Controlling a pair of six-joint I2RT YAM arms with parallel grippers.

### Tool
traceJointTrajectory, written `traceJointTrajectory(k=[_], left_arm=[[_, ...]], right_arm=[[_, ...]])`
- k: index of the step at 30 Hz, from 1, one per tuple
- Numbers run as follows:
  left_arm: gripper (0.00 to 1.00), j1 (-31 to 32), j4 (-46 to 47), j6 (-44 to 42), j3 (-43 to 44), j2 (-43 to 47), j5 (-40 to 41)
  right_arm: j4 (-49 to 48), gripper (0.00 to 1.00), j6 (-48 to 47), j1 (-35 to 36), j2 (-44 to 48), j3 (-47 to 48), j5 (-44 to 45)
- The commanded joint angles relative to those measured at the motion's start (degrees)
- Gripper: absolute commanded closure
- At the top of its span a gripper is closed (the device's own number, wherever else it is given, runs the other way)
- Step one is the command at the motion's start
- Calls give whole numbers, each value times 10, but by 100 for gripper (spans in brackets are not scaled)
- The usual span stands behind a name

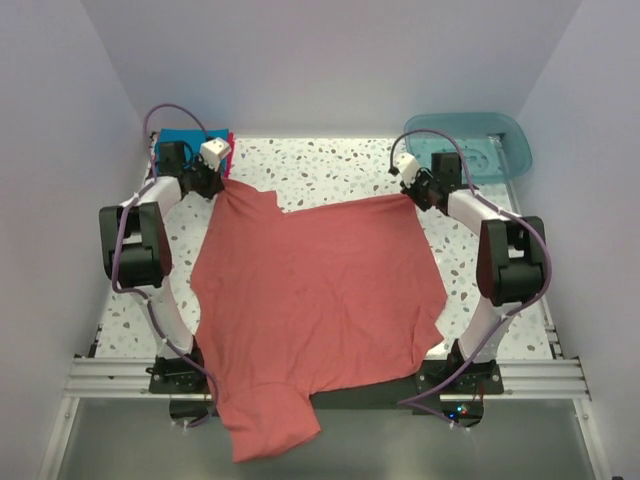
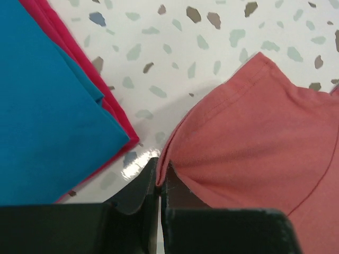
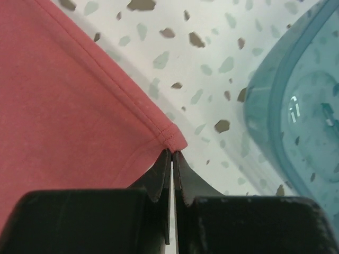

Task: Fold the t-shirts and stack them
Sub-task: Fold the tshirt

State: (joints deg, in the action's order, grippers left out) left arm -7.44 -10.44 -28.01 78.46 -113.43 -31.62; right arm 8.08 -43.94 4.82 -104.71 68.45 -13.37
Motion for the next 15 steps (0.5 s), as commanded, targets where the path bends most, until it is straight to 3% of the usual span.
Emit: traceJointTrajectory(k=[1, 9, 15], left_arm=[[100, 5, 18, 8, 62, -10, 9], [100, 7, -41, -32, 71, 22, -3], [100, 9, -144, -72, 1, 173, -20]], right_arm=[[-22, 100, -11, -2, -22, 71, -5], [33, 100, -24, -2, -19, 106, -40], [64, 100, -56, -14, 32, 80, -79]])
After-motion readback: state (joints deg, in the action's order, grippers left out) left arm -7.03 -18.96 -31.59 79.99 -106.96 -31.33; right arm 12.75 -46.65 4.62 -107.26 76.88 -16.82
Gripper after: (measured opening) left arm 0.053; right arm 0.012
